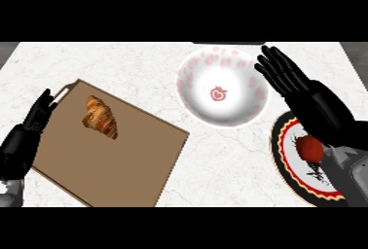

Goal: Pick the bell pepper from the plate and place it in the bowl

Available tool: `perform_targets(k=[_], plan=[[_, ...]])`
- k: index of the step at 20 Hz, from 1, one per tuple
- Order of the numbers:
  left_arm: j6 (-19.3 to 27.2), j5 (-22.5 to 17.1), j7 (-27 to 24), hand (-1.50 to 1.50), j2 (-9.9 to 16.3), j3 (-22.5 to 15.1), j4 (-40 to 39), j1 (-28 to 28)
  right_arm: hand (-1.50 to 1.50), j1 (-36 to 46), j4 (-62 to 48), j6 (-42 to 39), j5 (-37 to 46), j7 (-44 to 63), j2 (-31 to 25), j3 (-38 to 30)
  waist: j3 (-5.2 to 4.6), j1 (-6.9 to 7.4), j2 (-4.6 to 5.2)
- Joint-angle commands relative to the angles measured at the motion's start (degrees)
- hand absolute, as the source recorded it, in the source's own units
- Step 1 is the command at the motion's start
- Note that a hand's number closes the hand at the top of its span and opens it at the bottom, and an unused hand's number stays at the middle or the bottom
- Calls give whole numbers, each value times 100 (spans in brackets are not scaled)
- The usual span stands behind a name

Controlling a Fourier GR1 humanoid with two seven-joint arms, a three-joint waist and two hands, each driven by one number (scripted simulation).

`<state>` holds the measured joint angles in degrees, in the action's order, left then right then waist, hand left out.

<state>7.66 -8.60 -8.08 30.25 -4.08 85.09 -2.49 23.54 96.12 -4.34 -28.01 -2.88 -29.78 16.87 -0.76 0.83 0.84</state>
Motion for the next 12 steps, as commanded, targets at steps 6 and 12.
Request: perform_targets(k=[6, 12], plan=[[-303, -922, 491, 0, -988, -382, 230, 92, 150, -990, -939, 2441, 1769, 882, -1129, -1099, 9, -1031, -184], [-416, -1206, 809, 0, -1431, -738, 359, 52, -150, -1937, -890, 4683, 3123, 1298, -831, -1056, 41, -783, -189]])
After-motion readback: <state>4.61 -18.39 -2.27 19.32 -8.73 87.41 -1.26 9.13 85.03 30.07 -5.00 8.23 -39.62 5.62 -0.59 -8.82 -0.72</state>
